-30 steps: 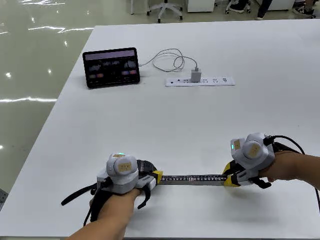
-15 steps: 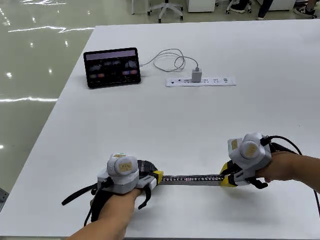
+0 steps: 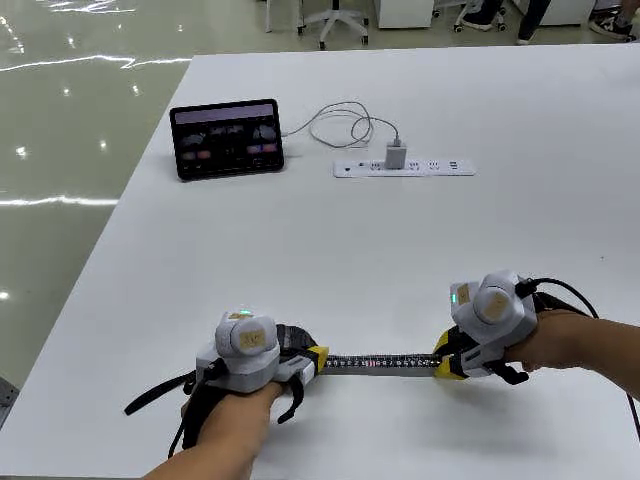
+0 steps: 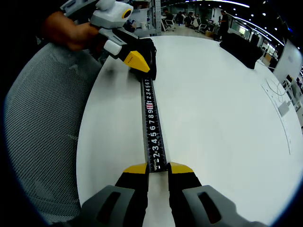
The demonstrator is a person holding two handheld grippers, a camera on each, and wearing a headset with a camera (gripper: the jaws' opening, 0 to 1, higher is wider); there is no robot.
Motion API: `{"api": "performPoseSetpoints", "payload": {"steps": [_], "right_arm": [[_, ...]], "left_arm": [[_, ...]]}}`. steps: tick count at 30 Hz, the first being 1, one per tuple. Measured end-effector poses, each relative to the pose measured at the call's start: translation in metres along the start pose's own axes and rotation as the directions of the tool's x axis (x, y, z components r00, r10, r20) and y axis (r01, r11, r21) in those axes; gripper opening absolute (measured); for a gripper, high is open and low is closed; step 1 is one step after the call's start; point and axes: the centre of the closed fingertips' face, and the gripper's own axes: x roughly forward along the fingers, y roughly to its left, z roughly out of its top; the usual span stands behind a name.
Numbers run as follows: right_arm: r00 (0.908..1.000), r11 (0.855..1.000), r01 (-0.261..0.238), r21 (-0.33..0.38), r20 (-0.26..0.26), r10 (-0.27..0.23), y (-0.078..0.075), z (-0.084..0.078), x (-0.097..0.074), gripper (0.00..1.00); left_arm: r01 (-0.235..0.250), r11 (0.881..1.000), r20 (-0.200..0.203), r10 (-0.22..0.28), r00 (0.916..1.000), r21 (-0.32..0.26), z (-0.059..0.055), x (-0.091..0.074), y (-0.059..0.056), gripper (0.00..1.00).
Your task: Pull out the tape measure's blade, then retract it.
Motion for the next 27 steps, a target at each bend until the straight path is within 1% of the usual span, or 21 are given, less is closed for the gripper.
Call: {"api": "performPoseSetpoints", "payload": {"steps": [27], "right_arm": [[0.9998, 1.0, -0.003, -0.008, 0.017, 0.003, 0.002, 0.015, 0.01, 0.11]], "left_arm": [[0.003, 1.0, 0.001, -0.003, 1.0, -0.004, 0.001, 0.0, 0.0, 0.63]]}}
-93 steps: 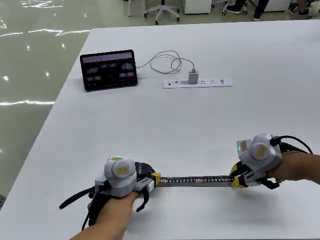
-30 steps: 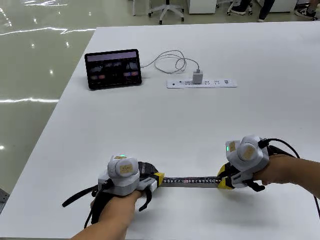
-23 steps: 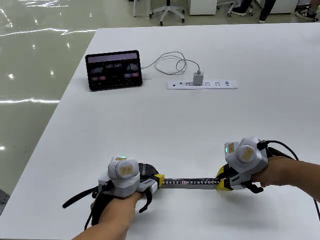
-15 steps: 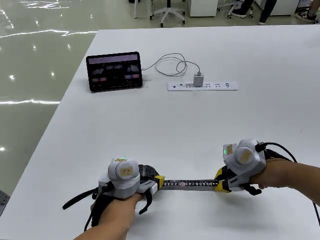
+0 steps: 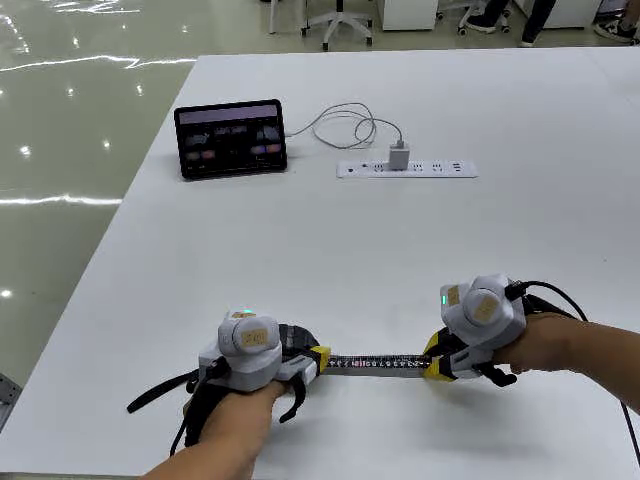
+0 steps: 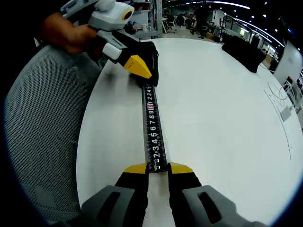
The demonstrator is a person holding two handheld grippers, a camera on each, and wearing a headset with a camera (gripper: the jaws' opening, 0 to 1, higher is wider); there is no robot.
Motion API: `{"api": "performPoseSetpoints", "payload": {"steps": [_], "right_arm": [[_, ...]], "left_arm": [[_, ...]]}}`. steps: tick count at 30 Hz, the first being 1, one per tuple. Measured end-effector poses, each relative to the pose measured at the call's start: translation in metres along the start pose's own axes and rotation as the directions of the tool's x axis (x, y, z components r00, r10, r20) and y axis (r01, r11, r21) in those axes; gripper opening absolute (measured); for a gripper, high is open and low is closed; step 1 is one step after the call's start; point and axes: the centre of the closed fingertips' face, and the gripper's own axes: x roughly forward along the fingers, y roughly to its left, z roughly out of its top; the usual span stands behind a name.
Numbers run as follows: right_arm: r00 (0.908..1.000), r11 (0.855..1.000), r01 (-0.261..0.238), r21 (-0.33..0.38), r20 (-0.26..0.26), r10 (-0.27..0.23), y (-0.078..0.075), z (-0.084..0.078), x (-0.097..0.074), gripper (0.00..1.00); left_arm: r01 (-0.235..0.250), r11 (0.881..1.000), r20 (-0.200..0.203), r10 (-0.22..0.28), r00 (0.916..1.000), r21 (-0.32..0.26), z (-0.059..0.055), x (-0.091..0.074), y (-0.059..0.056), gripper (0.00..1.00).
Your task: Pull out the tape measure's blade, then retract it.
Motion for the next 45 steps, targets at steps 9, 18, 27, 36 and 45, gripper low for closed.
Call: {"api": "performPoseSetpoints", "payload": {"steps": [9, 18, 27, 36, 45], "right_arm": [[1.0, 1.0, -0.002, 0.0, 0.008, 0.002, 0.001, 0.007, 0.004, 0.11], [1.0, 1.0, -0.001, -0.002, 0.007, 0.001, 0.001, 0.011, 0.007, 0.11], [0.9999, 1.0, -0.003, 0.008, 0.012, 0.003, 0.0, 0.016, 0.01, 0.11], [0.9999, 1.0, 0.0, 0.006, 0.013, 0.0, 0.001, 0.02, 0.012, 0.11], [0.9998, 1.0, -0.003, 0.007, 0.017, 0.003, 0.002, 0.023, 0.014, 0.12]], "left_arm": [[0.001, 1.0, -0.001, -0.001, 1.0, -0.002, 0.0, 0.0, 0.0, 0.63], [0.001, 1.0, -0.001, -0.001, 1.0, -0.004, -0.001, 0.0, 0.0, 0.63], [0.002, 1.0, 0.001, -0.002, 1.0, -0.006, -0.001, -0.001, 0.0, 0.63], [0.004, 1.0, 0.002, -0.004, 1.0, -0.009, -0.001, -0.001, 0.0, 0.63], [0.008, 1.0, 0.004, -0.007, 1.0, -0.01, 0.0, -0.001, 0.001, 0.63]]}}
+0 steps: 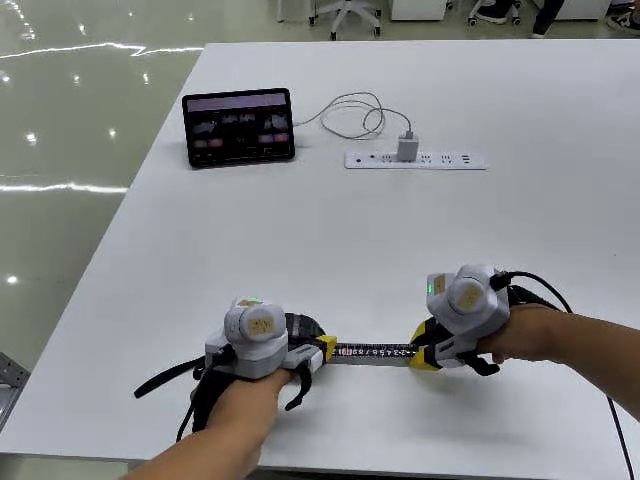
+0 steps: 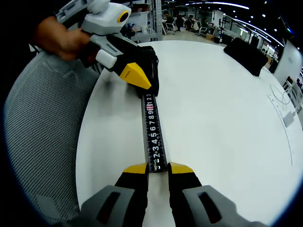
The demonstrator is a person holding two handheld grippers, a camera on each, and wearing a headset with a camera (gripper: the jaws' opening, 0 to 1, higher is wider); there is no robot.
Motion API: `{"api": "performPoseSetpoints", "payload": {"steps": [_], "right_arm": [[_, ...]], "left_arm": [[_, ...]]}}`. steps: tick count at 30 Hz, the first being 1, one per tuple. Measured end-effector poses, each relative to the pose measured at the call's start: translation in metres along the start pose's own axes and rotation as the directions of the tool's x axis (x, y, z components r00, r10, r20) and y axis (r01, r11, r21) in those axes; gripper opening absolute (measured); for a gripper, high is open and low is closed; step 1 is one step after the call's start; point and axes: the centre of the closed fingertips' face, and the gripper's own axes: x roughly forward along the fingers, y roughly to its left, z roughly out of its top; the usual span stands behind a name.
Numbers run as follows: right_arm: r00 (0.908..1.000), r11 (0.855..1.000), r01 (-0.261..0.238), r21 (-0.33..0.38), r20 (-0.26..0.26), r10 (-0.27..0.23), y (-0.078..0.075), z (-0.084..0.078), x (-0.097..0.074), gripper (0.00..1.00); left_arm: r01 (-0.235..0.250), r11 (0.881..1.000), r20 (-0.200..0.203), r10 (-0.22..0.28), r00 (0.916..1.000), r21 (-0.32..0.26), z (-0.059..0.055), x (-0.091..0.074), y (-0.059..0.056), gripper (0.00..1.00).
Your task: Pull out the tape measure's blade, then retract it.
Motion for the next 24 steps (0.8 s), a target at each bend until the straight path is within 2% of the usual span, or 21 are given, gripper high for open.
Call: {"api": "performPoseSetpoints", "payload": {"steps": [12, 18, 24], "right_arm": [[1.0, 1.0, -0.004, -0.002, 0.006, 0.004, 0.0015, 0.0042, 0.0024, 0.12], [0.9999, 1.0, -0.005, 0.023, 0.013, 0.005, 0.0024, 0.0065, 0.0038, 0.12], [0.9998, 1.0, -0.007, 0.011, 0.017, 0.006, 0.0022, 0.009, 0.0064, 0.11]], "left_arm": [[0.012, 1.0, -0.004, -0.012, 0.9999, -0.016, -0.0001, 0.0002, 0.001, 0.63], [0.016, 1.0, -0.004, -0.016, 0.9999, -0.018, 0.0001, -0.0001, 0.0006, 0.63], [0.019, 1.0, -0.005, -0.019, 0.9998, -0.014, 0.0001, -0.0001, 0.0005, 0.63]]}}
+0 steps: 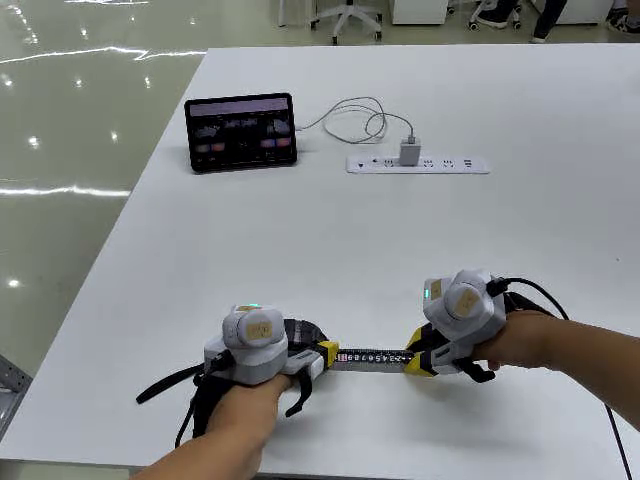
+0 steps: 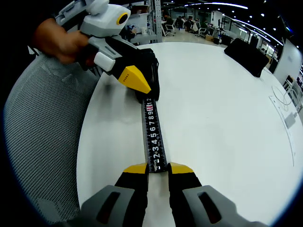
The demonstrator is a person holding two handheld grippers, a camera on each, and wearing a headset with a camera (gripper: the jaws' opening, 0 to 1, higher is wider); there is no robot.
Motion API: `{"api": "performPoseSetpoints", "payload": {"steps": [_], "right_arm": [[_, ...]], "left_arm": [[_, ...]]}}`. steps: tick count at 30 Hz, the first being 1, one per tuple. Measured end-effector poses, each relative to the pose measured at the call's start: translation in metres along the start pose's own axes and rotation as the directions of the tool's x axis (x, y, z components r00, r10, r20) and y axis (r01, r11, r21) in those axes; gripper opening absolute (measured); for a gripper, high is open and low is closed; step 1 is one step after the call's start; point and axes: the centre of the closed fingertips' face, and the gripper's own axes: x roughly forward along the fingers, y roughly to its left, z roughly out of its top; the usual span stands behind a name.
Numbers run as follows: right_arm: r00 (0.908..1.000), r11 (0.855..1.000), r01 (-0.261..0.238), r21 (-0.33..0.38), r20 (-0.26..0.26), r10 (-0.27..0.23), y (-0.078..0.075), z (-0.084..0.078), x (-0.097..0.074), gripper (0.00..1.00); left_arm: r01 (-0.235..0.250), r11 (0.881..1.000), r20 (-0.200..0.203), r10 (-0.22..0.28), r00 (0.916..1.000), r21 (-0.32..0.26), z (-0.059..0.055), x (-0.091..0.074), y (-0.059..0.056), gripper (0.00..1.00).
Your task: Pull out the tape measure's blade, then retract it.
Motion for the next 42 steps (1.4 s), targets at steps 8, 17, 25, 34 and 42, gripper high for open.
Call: {"api": "performPoseSetpoints", "payload": {"steps": [8, 17, 25, 34, 42], "right_arm": [[1.0, 1.0, -0.004, 0.0, 0.006, 0.004, 0.002, 0.008, 0.005, 0.11], [1.0, 1.0, -0.004, 0.002, 0.006, 0.004, 0.002, 0.013, 0.007, 0.11], [0.9999, 1.0, -0.002, 0.003, 0.015, 0.001, 0.003, 0.021, 0.014, 0.11], [0.9998, 1.0, 0.0, 0.001, 0.018, 0.0, 0.003, 0.026, 0.019, 0.11], [0.9998, 1.0, -0.003, 0.019, 0.018, 0.003, 0.002, 0.028, 0.02, 0.11]], "left_arm": [[0.002, 1.0, -0.001, -0.002, 1.0, 0.003, 0.0, -0.001, -0.001, 0.62], [0.004, 1.0, -0.001, -0.004, 1.0, -0.006, 0.0, -0.002, 0.0, 0.63], [0.013, 1.0, -0.005, -0.013, 0.9999, -0.005, 0.0, -0.002, 0.0, 0.62], [0.015, 1.0, -0.002, -0.015, 0.9999, -0.006, 0.0, -0.001, 0.0, 0.62], [0.025, 1.0, -0.001, -0.025, 0.9997, -0.009, 0.0, -0.002, 0.0, 0.62]]}}
